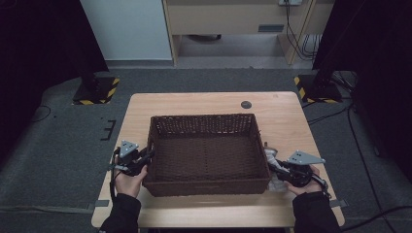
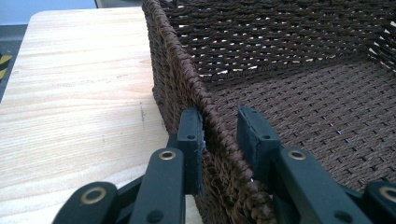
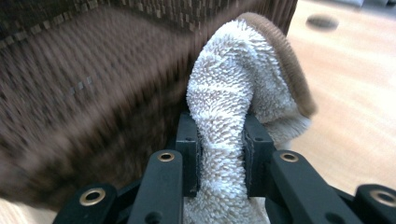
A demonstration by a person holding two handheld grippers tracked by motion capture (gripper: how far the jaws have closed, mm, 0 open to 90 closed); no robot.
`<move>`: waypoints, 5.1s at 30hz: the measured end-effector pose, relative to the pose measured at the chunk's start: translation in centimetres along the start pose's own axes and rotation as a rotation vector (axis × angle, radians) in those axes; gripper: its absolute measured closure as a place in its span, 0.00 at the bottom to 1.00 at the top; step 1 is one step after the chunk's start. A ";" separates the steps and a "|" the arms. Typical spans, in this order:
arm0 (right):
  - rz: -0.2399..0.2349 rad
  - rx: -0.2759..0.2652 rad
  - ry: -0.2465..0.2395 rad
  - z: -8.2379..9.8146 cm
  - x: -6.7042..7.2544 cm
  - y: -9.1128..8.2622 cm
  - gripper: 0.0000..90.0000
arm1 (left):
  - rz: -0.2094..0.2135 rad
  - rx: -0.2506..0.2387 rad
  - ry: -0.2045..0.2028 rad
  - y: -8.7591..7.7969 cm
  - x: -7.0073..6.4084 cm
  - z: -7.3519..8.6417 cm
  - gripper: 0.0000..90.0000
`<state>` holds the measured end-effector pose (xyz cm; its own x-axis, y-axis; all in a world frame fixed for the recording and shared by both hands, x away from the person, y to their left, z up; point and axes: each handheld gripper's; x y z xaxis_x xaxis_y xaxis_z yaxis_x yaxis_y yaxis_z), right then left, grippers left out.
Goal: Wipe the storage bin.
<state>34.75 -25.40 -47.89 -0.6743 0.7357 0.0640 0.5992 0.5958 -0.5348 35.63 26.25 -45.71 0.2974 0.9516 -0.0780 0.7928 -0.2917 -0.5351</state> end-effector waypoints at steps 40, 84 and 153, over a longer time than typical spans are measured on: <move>-0.001 -0.069 -0.006 -0.2 0.6 -2.5 0.82 | 0.085 0.006 -0.029 -1.4 0.0 1.4 0.63; -0.023 -0.084 -0.034 0.3 2.1 -4.2 0.82 | 0.046 -0.019 -0.041 -0.3 0.9 0.6 0.71; 0.279 0.132 0.119 4.4 -2.4 -3.9 0.78 | 0.031 -0.022 -0.061 -0.2 1.3 0.8 0.53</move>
<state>32.11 -30.93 -49.64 -0.4325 0.9016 -0.0062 0.6870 0.3251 -0.6499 35.44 27.62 -46.33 0.2898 0.9459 -0.1457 0.7954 -0.3227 -0.5130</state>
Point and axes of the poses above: each handheld gripper's, and its own axes: y roughly forward along the jaws, z roughly out of its underside, x roughly to its left, and after that the axes turned 2 degrees about -z, right-handed
